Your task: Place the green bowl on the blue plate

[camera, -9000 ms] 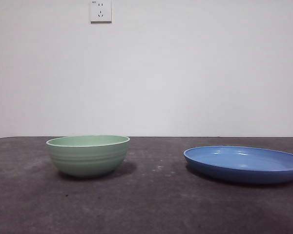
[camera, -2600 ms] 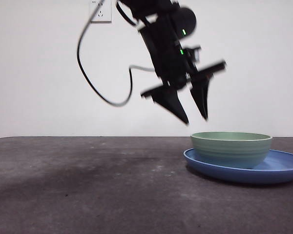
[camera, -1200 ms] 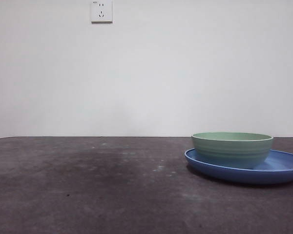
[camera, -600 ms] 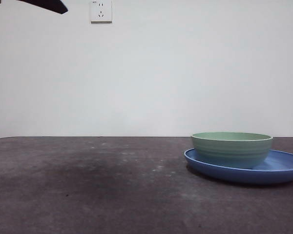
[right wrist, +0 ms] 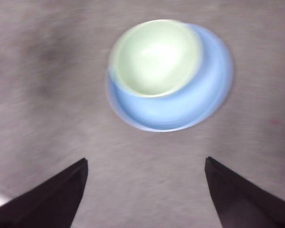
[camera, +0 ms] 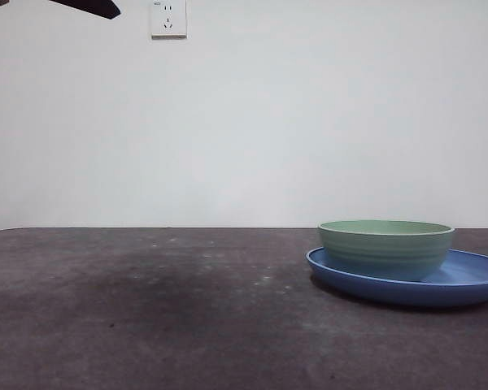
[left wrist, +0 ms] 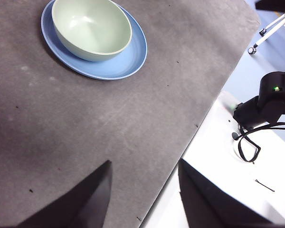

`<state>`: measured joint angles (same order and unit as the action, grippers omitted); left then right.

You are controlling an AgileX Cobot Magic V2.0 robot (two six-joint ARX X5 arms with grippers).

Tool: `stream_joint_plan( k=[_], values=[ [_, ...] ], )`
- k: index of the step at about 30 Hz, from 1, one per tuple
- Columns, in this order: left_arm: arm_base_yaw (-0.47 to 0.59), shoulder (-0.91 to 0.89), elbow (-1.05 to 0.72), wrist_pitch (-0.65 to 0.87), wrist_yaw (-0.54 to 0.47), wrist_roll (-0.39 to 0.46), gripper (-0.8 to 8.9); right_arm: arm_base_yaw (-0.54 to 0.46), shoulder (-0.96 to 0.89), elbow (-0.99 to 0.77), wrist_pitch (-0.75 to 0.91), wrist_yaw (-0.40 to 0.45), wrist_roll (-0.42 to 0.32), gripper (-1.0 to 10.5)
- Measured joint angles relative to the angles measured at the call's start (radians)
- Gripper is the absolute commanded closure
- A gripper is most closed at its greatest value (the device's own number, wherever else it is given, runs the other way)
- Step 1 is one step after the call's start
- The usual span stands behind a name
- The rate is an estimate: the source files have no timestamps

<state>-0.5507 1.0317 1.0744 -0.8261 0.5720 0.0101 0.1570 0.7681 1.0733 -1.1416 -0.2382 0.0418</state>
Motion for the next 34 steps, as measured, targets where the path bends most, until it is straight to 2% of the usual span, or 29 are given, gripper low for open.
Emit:
stream_joint_plan(
  k=[3,9,16,23,26,34],
  values=[
    [0.0,0.0,0.0,0.0,0.0,0.0,5.88,-0.017,0.029,0.0,0.029,0.098,0.03,5.7],
    [0.0,0.0,0.0,0.0,0.0,0.0,5.88,-0.088,0.145,-0.031,0.155,0.098,0.06,5.7],
    [0.0,0.0,0.0,0.0,0.0,0.001,5.88,-0.207,0.336,-0.141,0.343,-0.074,0.064,5.7],
    [0.0,0.0,0.0,0.0,0.0,0.003,5.88,-0.241,0.508,-0.153,0.449,-0.119,0.067,5.8],
    [0.0,0.0,0.0,0.0,0.0,0.003,5.88,-0.24,0.568,-0.154,0.514,-0.153,0.067,6.5],
    [0.0,0.0,0.0,0.0,0.0,0.003,5.88,-0.237,0.712,-0.154,0.609,-0.155,0.067,6.6]
  ],
)
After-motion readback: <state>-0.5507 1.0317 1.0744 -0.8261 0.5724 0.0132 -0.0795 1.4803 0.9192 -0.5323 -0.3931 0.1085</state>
